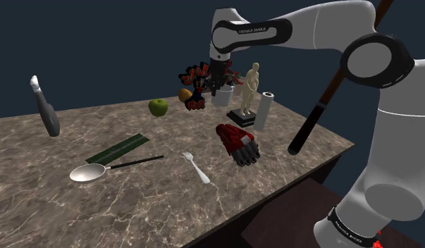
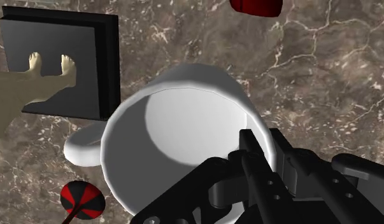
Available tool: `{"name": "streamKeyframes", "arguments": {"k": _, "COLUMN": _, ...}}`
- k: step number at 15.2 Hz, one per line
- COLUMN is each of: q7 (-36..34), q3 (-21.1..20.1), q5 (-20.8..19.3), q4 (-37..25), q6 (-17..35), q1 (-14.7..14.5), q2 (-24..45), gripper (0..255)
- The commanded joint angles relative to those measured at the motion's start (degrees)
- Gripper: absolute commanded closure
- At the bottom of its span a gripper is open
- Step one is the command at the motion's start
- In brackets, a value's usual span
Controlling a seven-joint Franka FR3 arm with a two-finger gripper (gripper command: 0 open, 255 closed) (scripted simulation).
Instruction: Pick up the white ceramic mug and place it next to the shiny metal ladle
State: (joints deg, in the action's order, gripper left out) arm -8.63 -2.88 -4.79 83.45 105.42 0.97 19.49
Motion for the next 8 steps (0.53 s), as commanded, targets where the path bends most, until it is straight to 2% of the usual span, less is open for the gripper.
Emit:
{"name": "streamKeyframes", "arguments": {"k": 1, "q7": -1.07, "q3": -0.35, "q5": -0.1, "q4": 1.07, "q6": -0.18, "q1": -0.71, "q2": -1.16, "gripper": 255}}
{"name": "streamKeyframes", "arguments": {"k": 8, "q7": -9.09, "q3": -3.19, "q5": -0.65, "q4": 10.89, "q6": 2.0, "q1": -5.48, "q2": -8.23, "gripper": 255}}
